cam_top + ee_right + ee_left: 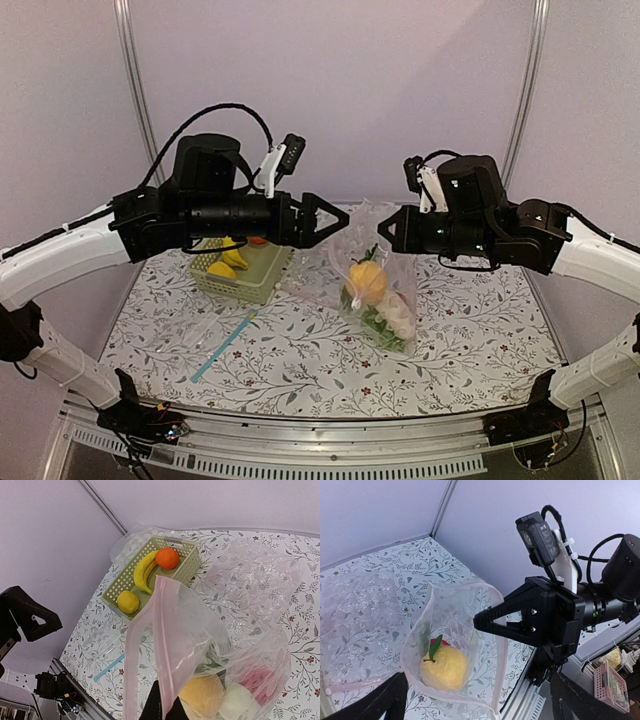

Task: Place the food in the zip-top bag and seal the zipper
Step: Place the fake fruit in the zipper food storage bag, then adjust the fake fruit in the bin.

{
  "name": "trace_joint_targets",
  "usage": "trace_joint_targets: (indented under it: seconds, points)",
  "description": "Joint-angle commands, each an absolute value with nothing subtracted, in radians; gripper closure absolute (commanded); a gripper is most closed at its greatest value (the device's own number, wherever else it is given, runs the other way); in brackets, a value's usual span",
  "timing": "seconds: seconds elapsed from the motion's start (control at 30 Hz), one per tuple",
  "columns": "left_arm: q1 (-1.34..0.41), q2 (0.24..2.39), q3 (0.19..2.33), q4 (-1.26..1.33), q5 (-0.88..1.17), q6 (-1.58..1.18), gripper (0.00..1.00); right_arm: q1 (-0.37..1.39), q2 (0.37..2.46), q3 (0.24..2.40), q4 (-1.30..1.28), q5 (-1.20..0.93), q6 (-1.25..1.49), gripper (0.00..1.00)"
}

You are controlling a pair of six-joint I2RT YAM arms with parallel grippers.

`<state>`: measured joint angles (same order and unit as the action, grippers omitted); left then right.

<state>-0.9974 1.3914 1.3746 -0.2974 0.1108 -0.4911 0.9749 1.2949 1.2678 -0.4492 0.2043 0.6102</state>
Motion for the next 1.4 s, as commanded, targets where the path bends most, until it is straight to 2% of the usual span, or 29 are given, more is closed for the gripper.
trace_joint_targets:
  seconds: [0.0, 0.37, 0.73, 1.07, 1.37]
  points:
    - [-0.956, 1.344, 1.340, -0.313, 0.157, -0.500, 0.01, 0.976, 1.270, 1.252, -0.463, 0.236, 0.611, 1.00]
    - [-0.835, 1.265, 1.318, -0.442, 0.143, -0.510, 0.00, 0.975, 1.262, 1.254, -0.466, 0.237, 0.605, 1.00]
    - [-0.572, 1.281, 1.256, -0.612, 0.145, -0.481, 0.01, 0.976, 1.237, 1.306, -0.480, 0.195, 0.571, 1.00]
    - [-0.459, 1.361, 1.145, -0.556, 0.123, -0.487, 0.00, 0.975, 1.199, 1.299, -0.500, 0.190, 0.543, 1.00]
    - [-0.406, 1.449, 1.132, -0.539, 0.098, -0.478, 0.01, 0.975, 1.167, 1.268, -0.497, 0.198, 0.545, 1.00]
